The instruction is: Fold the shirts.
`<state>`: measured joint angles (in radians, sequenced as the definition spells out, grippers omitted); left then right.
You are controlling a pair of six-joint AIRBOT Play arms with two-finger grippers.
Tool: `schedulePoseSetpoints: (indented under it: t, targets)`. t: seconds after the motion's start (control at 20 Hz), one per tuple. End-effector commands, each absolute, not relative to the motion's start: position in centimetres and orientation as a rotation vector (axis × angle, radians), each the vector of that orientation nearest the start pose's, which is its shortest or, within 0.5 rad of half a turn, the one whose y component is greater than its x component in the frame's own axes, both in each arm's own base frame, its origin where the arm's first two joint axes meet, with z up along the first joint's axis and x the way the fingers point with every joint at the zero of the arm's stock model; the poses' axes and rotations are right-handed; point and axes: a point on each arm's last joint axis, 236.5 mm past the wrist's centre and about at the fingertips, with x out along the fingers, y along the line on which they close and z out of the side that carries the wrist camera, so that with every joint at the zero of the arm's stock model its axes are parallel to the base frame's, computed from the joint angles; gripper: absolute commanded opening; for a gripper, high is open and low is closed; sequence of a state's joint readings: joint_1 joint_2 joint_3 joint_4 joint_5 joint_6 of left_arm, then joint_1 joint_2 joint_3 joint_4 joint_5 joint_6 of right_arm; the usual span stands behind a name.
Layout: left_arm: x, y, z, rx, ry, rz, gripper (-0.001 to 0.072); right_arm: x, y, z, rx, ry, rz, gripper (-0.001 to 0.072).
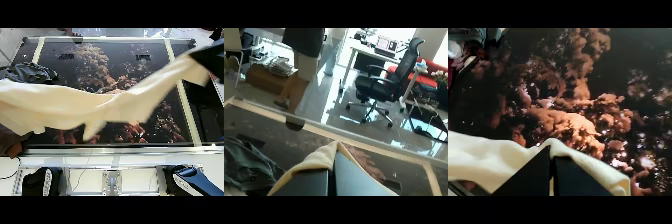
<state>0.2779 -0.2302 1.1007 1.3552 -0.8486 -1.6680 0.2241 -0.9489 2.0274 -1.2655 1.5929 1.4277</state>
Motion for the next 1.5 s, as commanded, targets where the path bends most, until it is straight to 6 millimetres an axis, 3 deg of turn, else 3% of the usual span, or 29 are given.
schedulePoseSetpoints:
  t: [0.0, 0.1, 0.2, 0.35, 0.5, 0.65, 0.8, 0.95, 1.1, 1.2, 1.25, 1.3, 1.35, 1.4, 1.45]
  targets:
    - [22.0, -1.1, 33.5, -0.261, 0.223, -0.004, 0.0011, 20.9, 9.1, 42.5, -0.154, 0.406, 0.430, 0.0009]
    - [24.6, -3.4, 27.3, -0.303, 0.464, -0.125, 0.0011, 23.9, 6.9, 38.7, -0.185, 0.542, 0.318, 0.0008]
    - [26.4, -4.0, 21.7, -0.347, 0.652, -0.173, 0.0012, 27.3, 5.9, 33.2, -0.221, 0.718, 0.255, 0.0008]
    - [28.6, -4.2, 12.8, -0.364, 0.901, -0.210, 0.0012, 33.2, 6.8, 23.4, -0.253, 0.943, 0.250, 0.0009]
    - [30.8, -4.6, 4.6, -0.367, 1.063, -0.233, 0.0013, 39.7, 8.4, 13.4, -0.265, 1.053, 0.257, 0.0009]
    - [34.2, -4.3, -1.7, -0.371, 1.121, -0.191, 0.0013, 45.8, 9.8, 5.5, -0.245, 1.082, 0.249, 0.0009]
    - [38.4, -2.9, -5.9, -0.384, 1.069, -0.101, 0.0013, 51.0, 11.1, 0.6, -0.195, 1.006, 0.229, 0.0009]
    - [42.0, -2.1, -6.5, -0.420, 0.982, -0.043, 0.0013, 55.0, 12.1, 0.2, -0.129, 0.856, 0.209, 0.0010]
    - [44.9, -1.5, -4.1, -0.464, 0.871, -0.016, 0.0013, 58.1, 12.9, 3.9, -0.082, 0.671, 0.205, 0.0010]
    - [45.9, -1.5, -2.7, -0.462, 0.840, -0.025, 0.0014, 59.0, 13.1, 6.1, -0.075, 0.624, 0.206, 0.0011]
    - [46.1, -1.9, -2.1, -0.479, 0.837, -0.036, 0.0045, 59.1, 13.2, 7.0, -0.068, 0.620, 0.207, 0.0045]
    - [46.2, -2.3, -1.6, -0.506, 0.836, -0.047, 0.0302, 59.1, 13.3, 7.9, -0.057, 0.629, 0.209, 0.0286]
    - [46.0, -2.9, -1.1, -0.537, 0.840, -0.065, 0.0607, 58.7, 13.2, 8.6, -0.062, 0.658, 0.207, 0.0542]
    - [45.6, -3.4, -0.3, -0.547, 0.848, -0.086, 0.0708, 58.2, 12.7, 9.3, -0.068, 0.698, 0.200, 0.0568]
    - [45.1, -3.4, 0.8, -0.549, 0.847, -0.103, 0.0706, 57.2, 11.6, 10.3, -0.090, 0.758, 0.183, 0.0553]
